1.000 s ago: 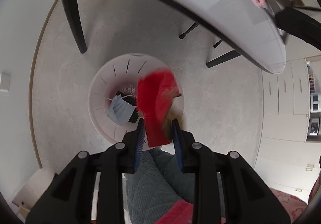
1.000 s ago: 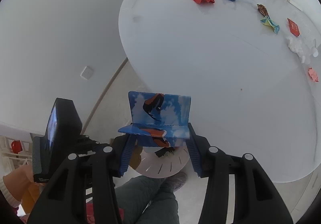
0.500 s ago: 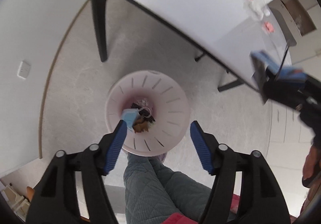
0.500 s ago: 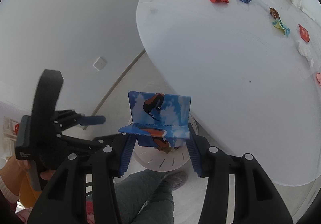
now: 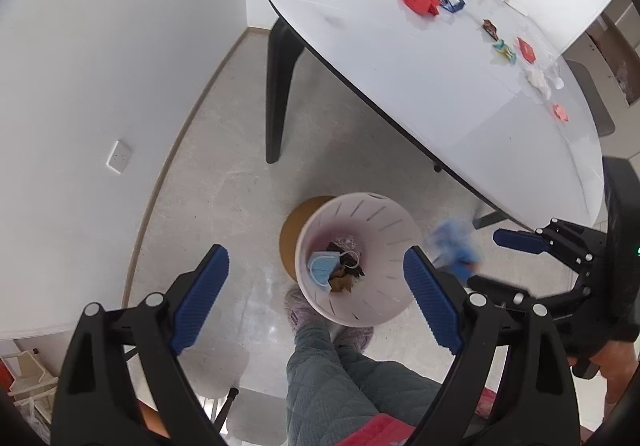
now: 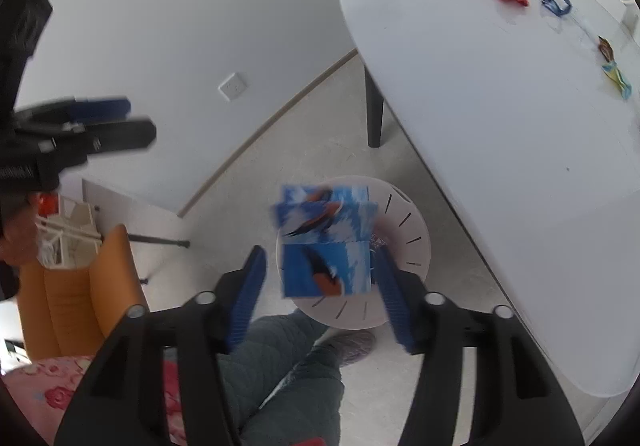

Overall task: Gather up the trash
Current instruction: 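Open the right tool over the wastebasket, then return both tools to the table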

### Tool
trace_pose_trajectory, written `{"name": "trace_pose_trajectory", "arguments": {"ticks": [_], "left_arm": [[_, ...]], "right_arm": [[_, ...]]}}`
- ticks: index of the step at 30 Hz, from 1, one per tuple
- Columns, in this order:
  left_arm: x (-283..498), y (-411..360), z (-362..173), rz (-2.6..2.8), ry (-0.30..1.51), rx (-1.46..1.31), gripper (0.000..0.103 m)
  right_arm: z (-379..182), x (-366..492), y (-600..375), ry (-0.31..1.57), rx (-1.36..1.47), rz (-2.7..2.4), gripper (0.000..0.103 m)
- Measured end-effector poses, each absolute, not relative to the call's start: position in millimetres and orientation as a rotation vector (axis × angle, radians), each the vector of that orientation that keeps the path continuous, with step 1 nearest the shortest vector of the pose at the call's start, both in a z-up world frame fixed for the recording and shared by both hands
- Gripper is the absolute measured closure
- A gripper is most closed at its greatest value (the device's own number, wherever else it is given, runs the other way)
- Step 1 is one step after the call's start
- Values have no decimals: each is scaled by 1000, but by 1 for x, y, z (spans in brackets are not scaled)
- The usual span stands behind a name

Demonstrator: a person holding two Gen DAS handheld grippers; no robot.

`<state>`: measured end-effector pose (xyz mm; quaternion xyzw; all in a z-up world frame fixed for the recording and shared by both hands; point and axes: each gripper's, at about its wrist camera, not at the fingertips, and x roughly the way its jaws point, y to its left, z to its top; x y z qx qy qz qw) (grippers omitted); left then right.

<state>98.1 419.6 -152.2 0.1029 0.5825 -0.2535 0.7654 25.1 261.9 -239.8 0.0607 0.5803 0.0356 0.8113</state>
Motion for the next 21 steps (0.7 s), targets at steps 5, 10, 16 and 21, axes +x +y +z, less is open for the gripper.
{"name": "trace_pose_trajectory", "arguments": {"ticks": [5,10,16,21], "left_arm": [[116,417,-149,-550,1257,177,18],[134,399,-136,-581,1227,180,18],[158,346,-113,-728,1165,200,15],[176,293,-102,-789,1143,200,14]], "right_arm": [[-231,37,263,1233,131,76,18],[-201,55,243,1211,157,13,12],[-156,73,183,1136,221,-160,3],[-134,91,120,1113,230,-229,3]]}}
